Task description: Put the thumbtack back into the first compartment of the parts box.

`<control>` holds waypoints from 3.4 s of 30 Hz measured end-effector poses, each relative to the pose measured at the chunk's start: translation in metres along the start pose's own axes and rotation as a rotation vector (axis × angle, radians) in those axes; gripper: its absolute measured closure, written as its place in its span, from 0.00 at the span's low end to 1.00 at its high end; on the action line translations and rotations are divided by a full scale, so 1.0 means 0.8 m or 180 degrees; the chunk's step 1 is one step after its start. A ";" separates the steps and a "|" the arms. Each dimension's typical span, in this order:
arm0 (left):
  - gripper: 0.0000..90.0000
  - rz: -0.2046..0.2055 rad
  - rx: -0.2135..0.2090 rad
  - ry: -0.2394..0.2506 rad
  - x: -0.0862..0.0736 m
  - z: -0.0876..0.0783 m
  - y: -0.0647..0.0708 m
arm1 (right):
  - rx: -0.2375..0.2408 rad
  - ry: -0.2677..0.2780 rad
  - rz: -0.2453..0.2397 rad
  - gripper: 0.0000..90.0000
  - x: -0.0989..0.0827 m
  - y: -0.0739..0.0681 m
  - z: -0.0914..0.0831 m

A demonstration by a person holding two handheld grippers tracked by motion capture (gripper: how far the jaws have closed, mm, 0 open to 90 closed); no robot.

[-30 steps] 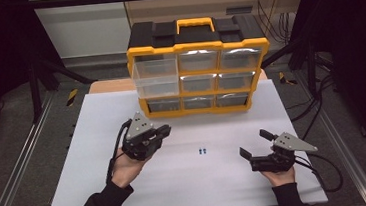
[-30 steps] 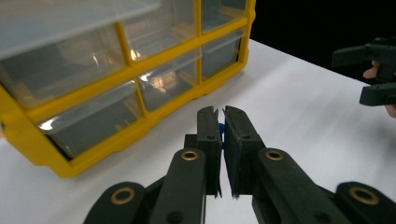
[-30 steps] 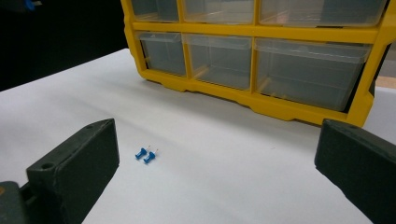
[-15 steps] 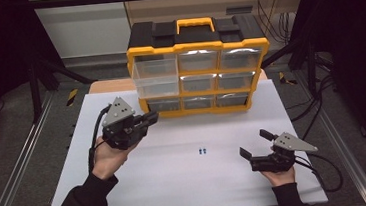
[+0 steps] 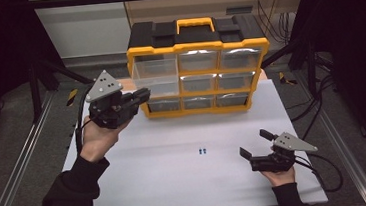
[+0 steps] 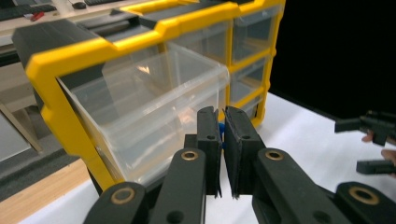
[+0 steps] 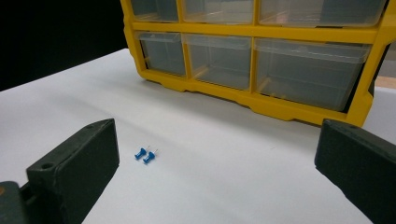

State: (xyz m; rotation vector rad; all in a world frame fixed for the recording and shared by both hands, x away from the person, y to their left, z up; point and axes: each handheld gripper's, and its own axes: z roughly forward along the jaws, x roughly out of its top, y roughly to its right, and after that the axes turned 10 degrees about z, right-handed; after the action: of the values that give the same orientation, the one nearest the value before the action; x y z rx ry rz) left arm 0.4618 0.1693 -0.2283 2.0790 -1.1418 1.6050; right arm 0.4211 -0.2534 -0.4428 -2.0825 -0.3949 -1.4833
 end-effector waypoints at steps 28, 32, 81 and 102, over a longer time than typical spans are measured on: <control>0.93 0.0067 0.0319 -0.0137 0.025 0.061 -0.053 | 0.0010 0.0013 -0.0122 0.01 0.000 0.004 0.000; 0.93 0.0083 0.0346 -0.0194 0.021 0.067 -0.057 | -0.0006 0.0005 -0.0066 0.01 0.000 0.002 0.000; 0.06 0.0015 0.0262 0.0346 -0.053 0.003 -0.004 | -0.0010 0.0041 -0.0026 0.01 0.001 0.001 -0.001; 0.04 -0.0210 -0.0081 0.0215 -0.143 0.079 0.054 | -0.0008 0.0018 -0.0051 0.01 0.001 0.000 -0.001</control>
State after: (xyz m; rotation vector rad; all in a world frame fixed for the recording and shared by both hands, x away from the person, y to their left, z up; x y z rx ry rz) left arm 0.4657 0.1481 -0.3644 2.0091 -1.0550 1.6089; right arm 0.4205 -0.2543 -0.4422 -2.0812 -0.4086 -1.4995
